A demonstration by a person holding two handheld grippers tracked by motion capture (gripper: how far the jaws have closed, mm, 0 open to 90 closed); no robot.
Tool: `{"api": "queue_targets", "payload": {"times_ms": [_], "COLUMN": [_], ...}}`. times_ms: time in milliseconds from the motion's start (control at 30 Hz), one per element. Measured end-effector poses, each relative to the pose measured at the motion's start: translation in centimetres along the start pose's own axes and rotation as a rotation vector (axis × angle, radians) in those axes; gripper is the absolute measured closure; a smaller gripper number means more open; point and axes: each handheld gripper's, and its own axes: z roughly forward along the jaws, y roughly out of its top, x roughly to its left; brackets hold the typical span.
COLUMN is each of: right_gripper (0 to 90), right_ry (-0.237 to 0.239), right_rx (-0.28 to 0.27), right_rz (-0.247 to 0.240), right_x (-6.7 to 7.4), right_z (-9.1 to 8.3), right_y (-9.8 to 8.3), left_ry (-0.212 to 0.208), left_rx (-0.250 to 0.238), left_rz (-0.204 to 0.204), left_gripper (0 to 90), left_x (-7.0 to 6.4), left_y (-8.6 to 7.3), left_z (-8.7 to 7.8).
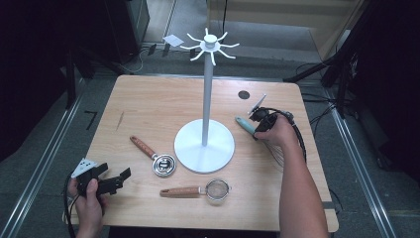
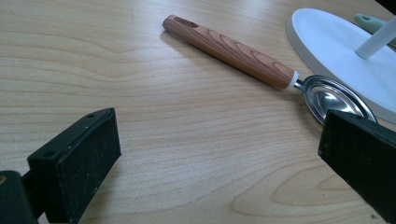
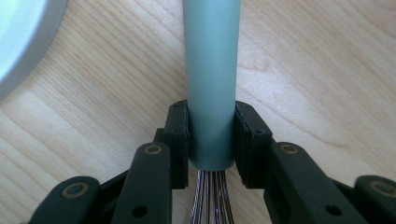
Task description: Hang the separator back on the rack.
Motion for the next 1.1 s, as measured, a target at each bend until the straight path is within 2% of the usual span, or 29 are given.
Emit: {"api": "queue_targets", "payload": {"times_ms": [200,267,300,500,633,700,733,800,833,867,900,933,1000,1033,1100], "right_gripper": [71.1,71.2,71.2,71.2,71.2,71.3,71.3,71.3,71.3,71.3,71.3,71.3,71.3,71.3,71.3], "right_ry": [-0.024,-0.057,-0.091,-0.088,-0.067,-0.048,-0.048,-0.045,-0.045,-0.045,-0.033,-0.033,-0.034,-0.027,-0.025], "right_rx": [0.015,0.010,-0.006,-0.052,-0.140,-0.207,-0.207,-0.249,-0.289,-0.289,-0.342,-0.342,-0.388,-0.430,-0.451], "right_rz": [0.020,0.017,0.019,0.027,0.060,0.077,0.077,0.074,0.082,0.082,0.096,0.096,0.097,0.105,0.104], "right_x": [0.4,0.7,1.0,1.4,1.6,1.9,1.9,2.1,2.2,2.2,2.4,2.4,2.5,2.7,2.9], "right_z": [0.0,0.0,0.0,-0.5,-2.0,-3.2,-3.2,-3.8,-4.3,-4.3,-4.8,-4.8,-5.3,-5.7,-6.0], "right_y": [0.2,0.2,0.1,-0.6,-1.2,-1.9,-1.9,-2.3,-2.7,-2.7,-3.3,-3.3,-3.8,-4.3,-4.6], "left_ry": [-0.001,-0.001,-0.001,0.000,0.000,0.000,0.000,0.000,-0.001,-0.001,-0.001,-0.001,0.000,0.001,0.000], "left_rx": [0.000,-0.002,-0.002,-0.004,-0.004,-0.004,-0.003,-0.004,-0.003,-0.003,-0.004,-0.003,-0.003,-0.003,-0.003], "left_rz": [0.000,0.000,-0.001,-0.001,-0.002,-0.002,-0.003,-0.003,-0.003,-0.003,-0.004,-0.004,-0.003,-0.003,-0.003], "left_gripper": [0.0,0.0,0.0,0.0,0.0,0.0,0.0,0.0,0.0,0.0,0.0,0.0,0.0,0.0,0.0], "left_x": [0.0,0.0,0.0,0.1,0.1,0.1,0.1,0.1,0.1,0.1,0.1,0.1,0.1,0.1,0.1], "left_y": [0.0,0.0,0.0,0.0,0.0,0.0,0.0,0.0,0.0,0.0,0.0,0.0,0.0,0.0,0.0], "left_z": [0.0,0.0,0.0,0.0,0.0,0.0,0.0,0.0,0.0,0.0,0.0,0.0,0.0,0.0,0.0]}}
